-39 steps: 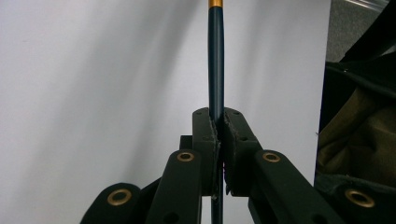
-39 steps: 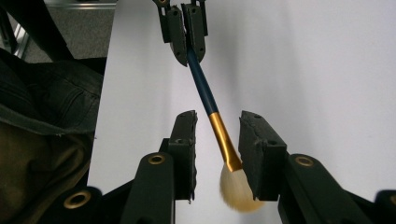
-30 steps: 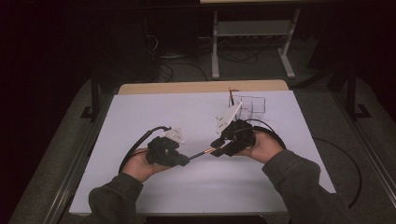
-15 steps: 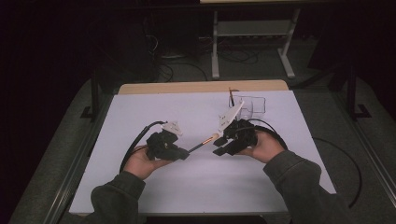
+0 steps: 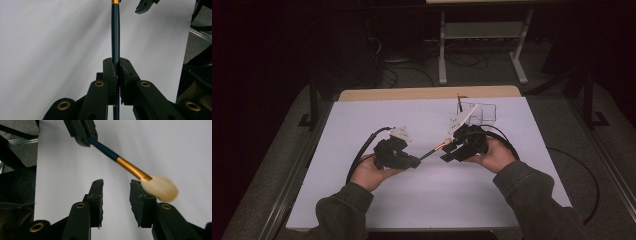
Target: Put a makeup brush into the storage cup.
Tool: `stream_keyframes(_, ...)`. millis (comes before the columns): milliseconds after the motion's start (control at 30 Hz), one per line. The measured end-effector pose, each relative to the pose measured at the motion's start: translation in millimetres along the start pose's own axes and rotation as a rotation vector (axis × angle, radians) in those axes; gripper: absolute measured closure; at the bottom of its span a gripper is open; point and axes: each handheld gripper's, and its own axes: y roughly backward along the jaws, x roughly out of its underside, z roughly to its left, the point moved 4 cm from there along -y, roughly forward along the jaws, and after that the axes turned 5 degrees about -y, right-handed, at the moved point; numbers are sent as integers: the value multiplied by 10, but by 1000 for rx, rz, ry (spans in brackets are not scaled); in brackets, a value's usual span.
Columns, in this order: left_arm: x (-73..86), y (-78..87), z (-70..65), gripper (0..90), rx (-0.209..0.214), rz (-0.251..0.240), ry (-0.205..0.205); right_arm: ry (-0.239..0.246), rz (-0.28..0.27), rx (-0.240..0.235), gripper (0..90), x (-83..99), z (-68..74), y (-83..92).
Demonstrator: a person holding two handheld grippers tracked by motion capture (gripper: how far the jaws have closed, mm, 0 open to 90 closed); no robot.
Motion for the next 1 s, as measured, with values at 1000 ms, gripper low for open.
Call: stream_keyframes(1000, -125, -249, -89, 843, 26, 32, -27, -13, -117, -50, 722, -131, 42, 151)
